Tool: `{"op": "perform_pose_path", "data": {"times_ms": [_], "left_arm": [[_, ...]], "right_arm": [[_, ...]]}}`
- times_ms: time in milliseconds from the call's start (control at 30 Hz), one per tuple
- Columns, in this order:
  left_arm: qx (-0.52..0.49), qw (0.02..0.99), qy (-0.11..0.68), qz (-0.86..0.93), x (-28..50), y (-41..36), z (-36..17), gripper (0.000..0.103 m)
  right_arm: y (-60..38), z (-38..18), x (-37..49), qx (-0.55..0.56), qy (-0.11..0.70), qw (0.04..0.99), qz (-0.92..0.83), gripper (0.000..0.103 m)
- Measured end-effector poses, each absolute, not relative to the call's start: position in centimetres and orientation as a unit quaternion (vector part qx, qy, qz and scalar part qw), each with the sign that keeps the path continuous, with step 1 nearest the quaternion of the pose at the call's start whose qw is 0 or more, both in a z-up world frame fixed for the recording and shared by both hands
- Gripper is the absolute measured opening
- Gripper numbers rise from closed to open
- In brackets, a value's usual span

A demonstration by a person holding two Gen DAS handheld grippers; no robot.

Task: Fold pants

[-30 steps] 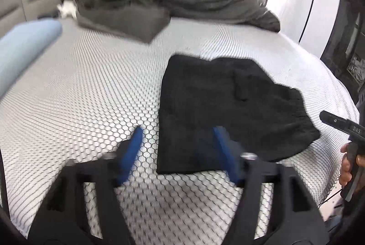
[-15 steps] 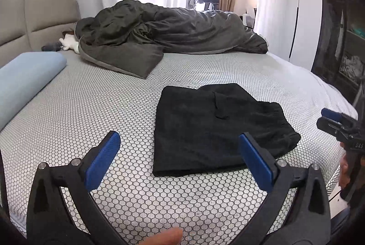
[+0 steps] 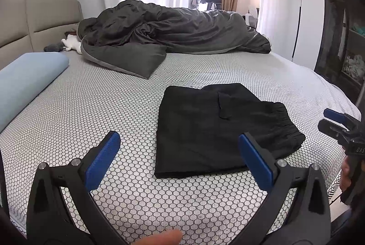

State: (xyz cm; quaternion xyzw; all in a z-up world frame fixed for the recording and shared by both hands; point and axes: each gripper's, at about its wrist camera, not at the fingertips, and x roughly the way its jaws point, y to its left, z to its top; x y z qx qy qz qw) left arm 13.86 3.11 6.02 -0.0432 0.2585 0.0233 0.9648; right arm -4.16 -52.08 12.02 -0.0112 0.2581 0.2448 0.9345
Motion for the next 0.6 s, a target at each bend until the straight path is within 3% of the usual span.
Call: {"op": "perform_pose_path", "data": {"times_ms": [600], "left_arm": [[-0.052,0.962,0.265,0.041,13.71,3.76,5.84,0.102]], "right_arm": [[-51.97,11.87,-4.06,-0.015,0.248,0.939,0.238,0.103]]}}
